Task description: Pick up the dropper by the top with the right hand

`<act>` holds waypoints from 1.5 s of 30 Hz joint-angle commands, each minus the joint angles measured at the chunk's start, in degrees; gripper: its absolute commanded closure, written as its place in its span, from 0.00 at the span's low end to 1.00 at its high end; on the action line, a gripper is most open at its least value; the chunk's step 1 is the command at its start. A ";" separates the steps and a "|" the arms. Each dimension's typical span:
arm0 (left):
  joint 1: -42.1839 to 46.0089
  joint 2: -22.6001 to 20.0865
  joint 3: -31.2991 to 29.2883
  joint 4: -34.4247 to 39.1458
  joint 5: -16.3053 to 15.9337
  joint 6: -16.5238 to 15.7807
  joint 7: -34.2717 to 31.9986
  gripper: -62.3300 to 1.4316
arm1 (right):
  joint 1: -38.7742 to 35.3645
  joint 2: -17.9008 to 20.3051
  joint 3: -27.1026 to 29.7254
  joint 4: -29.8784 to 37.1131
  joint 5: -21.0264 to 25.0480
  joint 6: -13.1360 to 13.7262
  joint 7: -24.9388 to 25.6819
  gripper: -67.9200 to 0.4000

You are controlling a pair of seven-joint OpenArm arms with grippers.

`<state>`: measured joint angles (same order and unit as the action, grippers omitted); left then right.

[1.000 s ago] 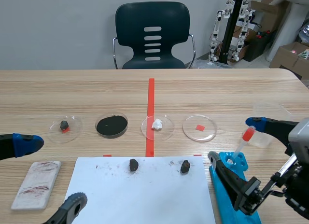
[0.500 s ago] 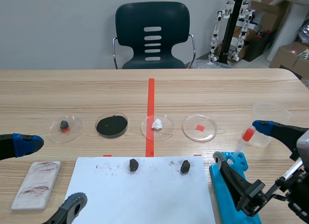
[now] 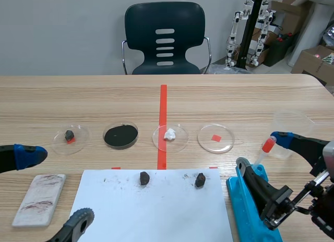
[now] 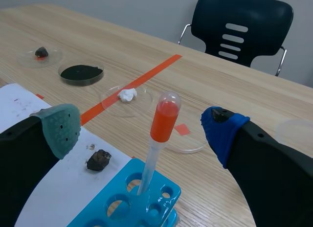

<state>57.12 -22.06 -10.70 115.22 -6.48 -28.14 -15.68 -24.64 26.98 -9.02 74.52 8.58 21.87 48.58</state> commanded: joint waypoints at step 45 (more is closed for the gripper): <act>-0.17 0.11 -0.37 0.24 -0.52 0.13 -0.83 0.03 | -1.07 0.15 0.70 0.79 3.65 0.44 1.97 0.70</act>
<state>57.12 -22.06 -10.70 115.22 -6.48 -28.14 -15.68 -25.78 27.00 -9.02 74.52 11.42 22.11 49.65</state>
